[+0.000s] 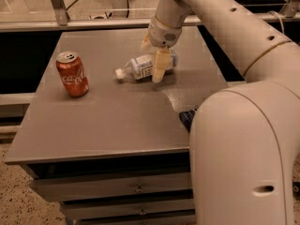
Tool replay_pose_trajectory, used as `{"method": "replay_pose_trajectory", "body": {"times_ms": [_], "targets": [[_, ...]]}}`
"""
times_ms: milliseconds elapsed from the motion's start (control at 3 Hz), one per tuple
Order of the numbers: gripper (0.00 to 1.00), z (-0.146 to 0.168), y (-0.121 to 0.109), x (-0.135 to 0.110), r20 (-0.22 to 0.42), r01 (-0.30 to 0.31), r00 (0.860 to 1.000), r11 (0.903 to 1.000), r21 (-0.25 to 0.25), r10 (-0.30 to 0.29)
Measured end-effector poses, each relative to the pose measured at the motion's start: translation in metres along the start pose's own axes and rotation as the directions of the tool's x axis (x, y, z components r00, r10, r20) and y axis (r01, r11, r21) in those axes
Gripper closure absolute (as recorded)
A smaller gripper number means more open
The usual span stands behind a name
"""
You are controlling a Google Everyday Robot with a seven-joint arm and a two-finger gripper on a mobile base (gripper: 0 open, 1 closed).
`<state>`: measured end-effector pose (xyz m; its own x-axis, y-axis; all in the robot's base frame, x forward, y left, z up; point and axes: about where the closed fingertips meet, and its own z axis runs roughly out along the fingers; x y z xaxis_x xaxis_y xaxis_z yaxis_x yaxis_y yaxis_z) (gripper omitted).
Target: Knock blue plastic bottle over
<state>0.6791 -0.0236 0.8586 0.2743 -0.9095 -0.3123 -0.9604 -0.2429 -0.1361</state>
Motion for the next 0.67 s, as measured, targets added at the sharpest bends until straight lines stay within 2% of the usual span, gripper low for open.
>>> {"method": "replay_pose_trajectory", "body": {"times_ms": [333, 667], "targets": [[0.00, -0.001, 0.002, -0.002, 0.015, 0.000, 1.000, 1.0000, 0.007, 0.000], [0.00, -0.019, -0.001, 0.007, 0.101, -0.078, 0.993, 0.9921, 0.098, 0.068]]}}
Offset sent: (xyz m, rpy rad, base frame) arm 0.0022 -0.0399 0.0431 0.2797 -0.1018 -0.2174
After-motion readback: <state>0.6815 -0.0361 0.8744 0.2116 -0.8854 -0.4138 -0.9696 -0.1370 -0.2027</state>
